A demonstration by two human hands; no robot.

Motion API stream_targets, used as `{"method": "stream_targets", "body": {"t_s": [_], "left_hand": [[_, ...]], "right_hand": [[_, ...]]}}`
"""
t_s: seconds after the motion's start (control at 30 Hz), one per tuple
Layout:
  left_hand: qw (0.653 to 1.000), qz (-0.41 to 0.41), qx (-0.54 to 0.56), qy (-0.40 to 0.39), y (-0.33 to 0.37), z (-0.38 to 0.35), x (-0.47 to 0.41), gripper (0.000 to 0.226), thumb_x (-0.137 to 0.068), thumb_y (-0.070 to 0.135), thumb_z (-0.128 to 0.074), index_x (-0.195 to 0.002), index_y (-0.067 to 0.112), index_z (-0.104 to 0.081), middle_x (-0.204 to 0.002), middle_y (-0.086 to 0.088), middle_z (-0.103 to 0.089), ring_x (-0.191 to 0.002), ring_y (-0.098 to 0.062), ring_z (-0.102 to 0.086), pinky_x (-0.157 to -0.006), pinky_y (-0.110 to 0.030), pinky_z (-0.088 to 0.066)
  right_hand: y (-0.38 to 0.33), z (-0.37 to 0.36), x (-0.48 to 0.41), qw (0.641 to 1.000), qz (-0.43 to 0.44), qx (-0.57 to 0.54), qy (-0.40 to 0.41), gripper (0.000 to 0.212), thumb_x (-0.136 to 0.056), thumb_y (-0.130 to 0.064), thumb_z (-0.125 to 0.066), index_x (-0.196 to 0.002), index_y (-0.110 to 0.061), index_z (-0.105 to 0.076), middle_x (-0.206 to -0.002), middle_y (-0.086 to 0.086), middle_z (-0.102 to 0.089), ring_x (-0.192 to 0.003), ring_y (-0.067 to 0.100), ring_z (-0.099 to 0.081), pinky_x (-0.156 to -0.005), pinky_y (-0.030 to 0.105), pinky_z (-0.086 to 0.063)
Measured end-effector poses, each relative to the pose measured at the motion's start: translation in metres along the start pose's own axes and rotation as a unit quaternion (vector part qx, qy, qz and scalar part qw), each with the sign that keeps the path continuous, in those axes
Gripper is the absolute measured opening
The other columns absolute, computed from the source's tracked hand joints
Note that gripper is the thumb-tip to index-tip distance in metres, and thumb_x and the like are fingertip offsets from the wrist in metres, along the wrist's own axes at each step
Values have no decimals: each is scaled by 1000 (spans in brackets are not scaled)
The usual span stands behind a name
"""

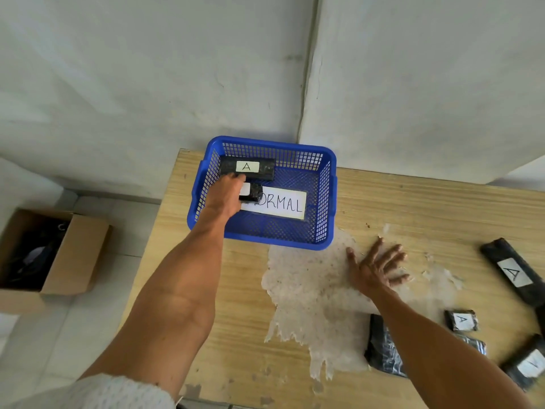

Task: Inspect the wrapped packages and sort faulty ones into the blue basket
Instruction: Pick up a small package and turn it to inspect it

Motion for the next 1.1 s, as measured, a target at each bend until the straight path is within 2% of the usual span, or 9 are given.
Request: {"method": "stream_targets", "body": {"t_s": [0.27, 0.4, 0.53, 0.77, 0.9, 1.1], "left_hand": [[1000, -9, 19, -1, -2, 1, -6, 54, -78, -4, -74, -128, 11, -58, -121, -11, -61, -110, -32, -62, -83, -42, -55], [999, -6, 18, -26, -7, 2, 1, 52, -78, -6, -71, -125, 13, -58, -122, -10, -61, -109, -31, -61, -76, -42, -51], [998, -7, 22, -63, -10, -2, 13, 54, -79, -6, -68, -127, 17, -56, -127, -6, -58, -112, -30, -59, -78, -42, -49], [994, -7, 13, -105, -9, -5, 29, 47, -78, 0, -72, -117, 23, -60, -121, -5, -61, -105, -29, -61, -70, -34, -43], [989, 9, 32, -144, -14, -9, 35, 51, -67, 8, -88, -109, 22, -62, -112, -2, -64, -103, -26, -62, -77, -35, -50], [985, 21, 34, -170, -12, -11, 37, 45, -65, 8, -87, -97, 28, -61, -112, -4, -62, -98, -25, -62, -82, -37, -55]], "right_hand": [[-1, 0, 2, 1000, -12, 1, -14, 93, -91, -80, -15, -152, -28, 32, -151, 14, 50, -140, 35, 45, -109, 69, 23], [-1, 1, 3, 1000, -15, 6, -14, 93, -90, -80, -13, -152, -27, 32, -152, 15, 49, -141, 37, 43, -109, 70, 22], [-2, 2, 7, 999, -14, 7, -28, 93, -90, -81, -13, -152, -27, 31, -152, 16, 48, -142, 37, 43, -108, 69, 22], [-3, 4, 10, 999, -22, 11, -47, 95, -89, -82, -12, -152, -26, 31, -151, 16, 49, -141, 37, 44, -109, 70, 21], [-4, 5, 9, 998, -18, 9, -51, 97, -89, -83, -14, -152, -26, 32, -151, 16, 50, -140, 37, 44, -109, 72, 19], [-3, 6, 11, 998, -19, 7, -60, 97, -90, -82, -15, -152, -25, 32, -150, 16, 51, -140, 37, 44, -109, 71, 19]]}}
Point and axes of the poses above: each hand's wrist, its own x-axis away from the middle knuckle, its own z-axis out of the back of the hand, y = z × x, the point moved 8 cm from there along -x, towards the middle knuckle
